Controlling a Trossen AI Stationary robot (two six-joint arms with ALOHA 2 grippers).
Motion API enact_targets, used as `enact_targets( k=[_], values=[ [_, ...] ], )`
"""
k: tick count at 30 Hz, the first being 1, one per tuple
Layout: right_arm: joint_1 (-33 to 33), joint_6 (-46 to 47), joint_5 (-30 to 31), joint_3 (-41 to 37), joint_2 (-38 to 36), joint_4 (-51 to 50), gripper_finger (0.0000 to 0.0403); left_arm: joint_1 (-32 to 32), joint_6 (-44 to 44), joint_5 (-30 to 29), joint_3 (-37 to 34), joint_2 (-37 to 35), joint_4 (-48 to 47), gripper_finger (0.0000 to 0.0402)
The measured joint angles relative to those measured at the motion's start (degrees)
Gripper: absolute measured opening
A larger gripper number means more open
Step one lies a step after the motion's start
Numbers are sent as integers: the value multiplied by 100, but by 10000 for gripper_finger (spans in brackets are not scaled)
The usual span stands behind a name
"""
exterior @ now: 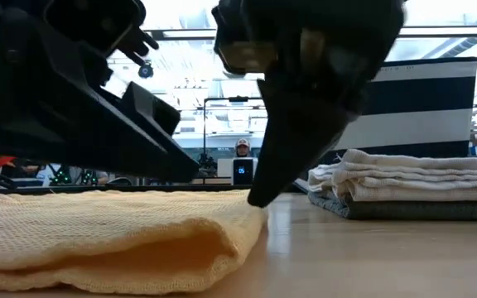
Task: Fold kitchen towel into neat rectangle
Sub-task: Fold the orange towel
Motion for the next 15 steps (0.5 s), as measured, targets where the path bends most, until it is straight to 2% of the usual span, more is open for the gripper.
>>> enact_targets(
  k=[15],
  values=[
    [104,79,-46,131,232,21,0,64,-122,151,-4,96,-151,114]
  ],
)
